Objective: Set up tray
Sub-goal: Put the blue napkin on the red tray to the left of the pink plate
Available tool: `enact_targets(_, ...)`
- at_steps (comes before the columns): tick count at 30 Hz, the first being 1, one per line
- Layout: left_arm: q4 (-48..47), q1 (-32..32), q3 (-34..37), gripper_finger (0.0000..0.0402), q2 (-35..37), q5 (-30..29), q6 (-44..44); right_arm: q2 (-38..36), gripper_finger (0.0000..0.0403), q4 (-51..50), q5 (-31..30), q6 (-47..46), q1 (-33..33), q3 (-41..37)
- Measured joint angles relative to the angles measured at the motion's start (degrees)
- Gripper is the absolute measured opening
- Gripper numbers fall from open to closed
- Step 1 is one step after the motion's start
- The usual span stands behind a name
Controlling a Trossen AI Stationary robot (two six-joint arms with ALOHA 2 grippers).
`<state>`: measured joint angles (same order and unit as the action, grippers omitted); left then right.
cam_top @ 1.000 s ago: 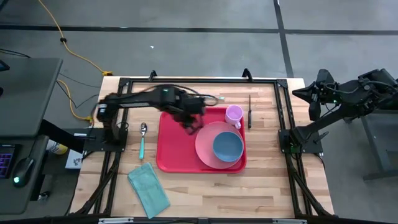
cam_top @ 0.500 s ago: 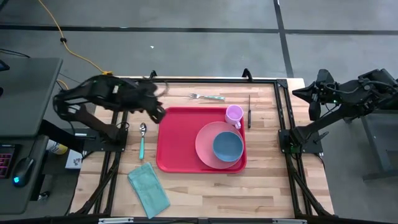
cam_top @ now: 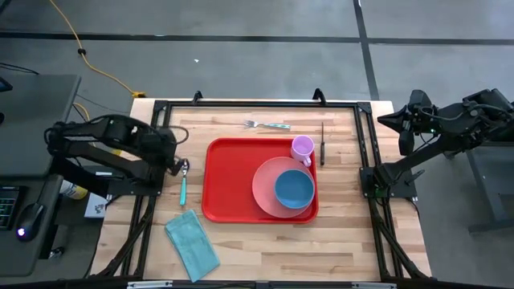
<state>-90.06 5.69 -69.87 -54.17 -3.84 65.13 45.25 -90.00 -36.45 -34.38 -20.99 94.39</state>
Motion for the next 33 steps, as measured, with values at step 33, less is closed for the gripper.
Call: enact_targets(33, 20.7, 32.1, 6.0, 0.0111, -25.4, 21.1, 38.8, 0.0, 0.0, 0.0, 1.5, 2.0, 0.0, 0.0)
